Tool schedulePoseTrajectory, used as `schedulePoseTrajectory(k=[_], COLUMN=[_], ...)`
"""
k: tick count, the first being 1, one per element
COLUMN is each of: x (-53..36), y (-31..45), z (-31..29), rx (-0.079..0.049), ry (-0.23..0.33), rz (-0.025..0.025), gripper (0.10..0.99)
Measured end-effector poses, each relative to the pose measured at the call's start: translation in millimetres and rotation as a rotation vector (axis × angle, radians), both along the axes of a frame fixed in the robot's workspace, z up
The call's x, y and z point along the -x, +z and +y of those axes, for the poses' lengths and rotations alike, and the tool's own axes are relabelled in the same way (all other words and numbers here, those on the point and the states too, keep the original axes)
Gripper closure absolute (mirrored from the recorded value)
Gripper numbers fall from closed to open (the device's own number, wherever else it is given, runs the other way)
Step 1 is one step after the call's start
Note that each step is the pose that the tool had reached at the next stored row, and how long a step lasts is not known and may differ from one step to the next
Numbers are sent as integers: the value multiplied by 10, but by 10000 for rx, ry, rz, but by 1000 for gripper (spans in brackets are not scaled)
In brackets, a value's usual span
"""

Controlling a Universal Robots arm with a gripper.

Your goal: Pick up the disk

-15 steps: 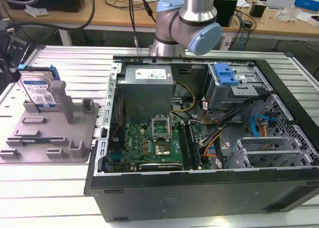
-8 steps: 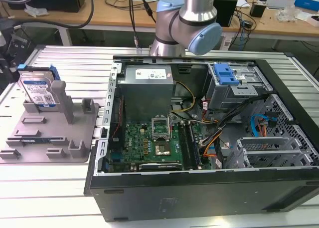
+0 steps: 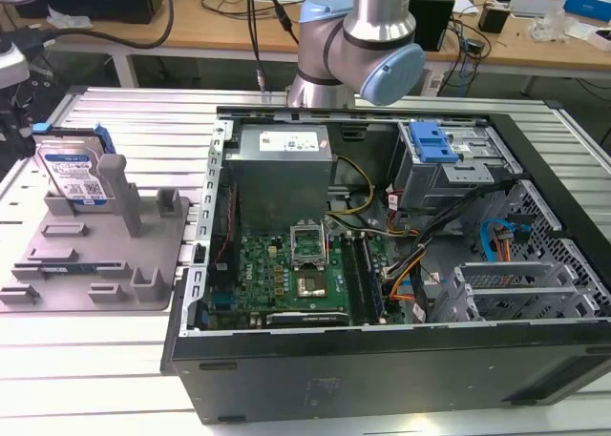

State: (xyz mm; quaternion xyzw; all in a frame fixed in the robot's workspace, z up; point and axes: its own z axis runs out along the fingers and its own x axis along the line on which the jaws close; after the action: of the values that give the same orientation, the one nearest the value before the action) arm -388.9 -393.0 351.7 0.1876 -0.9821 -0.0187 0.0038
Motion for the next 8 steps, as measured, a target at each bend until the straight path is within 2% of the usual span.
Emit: schedulePoseTrajectory(k=[8], x=[0], y=[0], z=[0], rx=[0], ry=[1635], rz=[0], gripper=[973])
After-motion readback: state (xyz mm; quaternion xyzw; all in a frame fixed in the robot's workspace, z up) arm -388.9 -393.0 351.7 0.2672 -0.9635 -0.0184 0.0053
